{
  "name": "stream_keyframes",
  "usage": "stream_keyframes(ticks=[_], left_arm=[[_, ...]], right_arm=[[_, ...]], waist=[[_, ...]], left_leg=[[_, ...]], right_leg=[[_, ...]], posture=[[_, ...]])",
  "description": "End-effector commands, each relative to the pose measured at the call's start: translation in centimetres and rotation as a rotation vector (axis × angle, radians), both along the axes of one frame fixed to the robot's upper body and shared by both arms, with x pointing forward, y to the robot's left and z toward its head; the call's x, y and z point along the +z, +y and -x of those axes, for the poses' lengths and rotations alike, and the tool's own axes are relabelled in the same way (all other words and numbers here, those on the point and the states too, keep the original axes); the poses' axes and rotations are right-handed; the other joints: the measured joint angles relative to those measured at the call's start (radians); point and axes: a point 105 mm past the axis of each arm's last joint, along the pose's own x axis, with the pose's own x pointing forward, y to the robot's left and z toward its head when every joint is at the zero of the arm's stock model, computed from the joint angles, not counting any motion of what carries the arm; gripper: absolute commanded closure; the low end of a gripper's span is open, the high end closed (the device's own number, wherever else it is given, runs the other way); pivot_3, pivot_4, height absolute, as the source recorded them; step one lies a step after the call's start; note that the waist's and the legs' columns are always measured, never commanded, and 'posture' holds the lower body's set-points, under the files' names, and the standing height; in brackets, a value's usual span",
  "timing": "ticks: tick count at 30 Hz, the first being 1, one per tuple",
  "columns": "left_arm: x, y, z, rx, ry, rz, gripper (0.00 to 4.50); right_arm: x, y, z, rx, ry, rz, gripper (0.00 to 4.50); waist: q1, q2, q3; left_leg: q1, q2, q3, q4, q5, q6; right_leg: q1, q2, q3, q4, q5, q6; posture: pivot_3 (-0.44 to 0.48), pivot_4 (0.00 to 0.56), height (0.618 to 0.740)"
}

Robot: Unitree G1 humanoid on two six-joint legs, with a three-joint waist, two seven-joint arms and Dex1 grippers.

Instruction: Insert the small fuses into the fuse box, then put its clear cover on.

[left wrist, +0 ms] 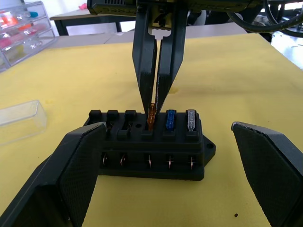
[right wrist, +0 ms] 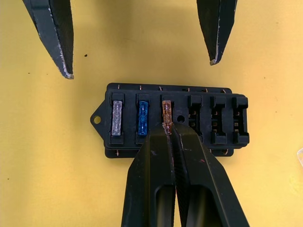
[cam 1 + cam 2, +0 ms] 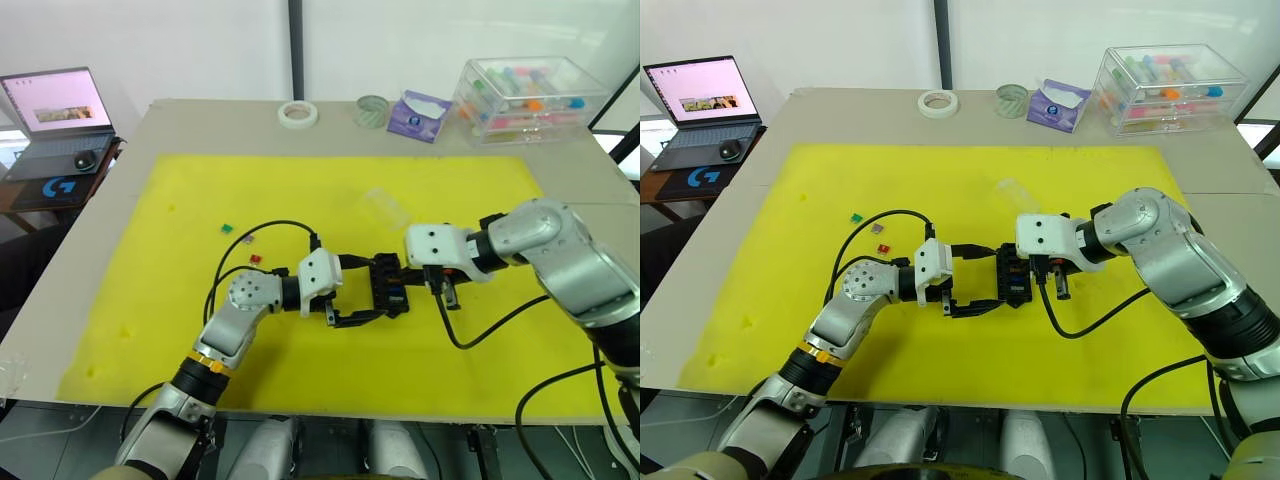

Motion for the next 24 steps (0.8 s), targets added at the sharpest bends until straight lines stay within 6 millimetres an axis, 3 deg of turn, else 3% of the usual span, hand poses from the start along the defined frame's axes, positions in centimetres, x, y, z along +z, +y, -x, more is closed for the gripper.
stream_keyframes(ticks=[1, 24], left_arm=[[0.59, -0.15, 0.19, -0.005, -0.023, 0.012, 0.05], [0.45, -0.07, 0.22, -0.003, -0.021, 0.007, 0.05]], right_arm=[[1.71, 0.21, -0.18, 0.014, -0.053, -0.011, 4.50], [1.56, 0.34, -0.60, 0.013, -0.060, -0.012, 4.50]], waist=[[0.000, 0.000, 0.000], [0.000, 0.000, 0.000]], left_leg=[[0.000, 0.000, 0.000, 0.000, 0.000, 0.000], [0.000, 0.000, 0.000, 0.000, 0.000, 0.000]], right_leg=[[0.000, 0.000, 0.000, 0.000, 0.000, 0.000], [0.000, 0.000, 0.000, 0.000, 0.000, 0.000]], posture=[[0.000, 0.150, 0.740], [0.000, 0.150, 0.740]])
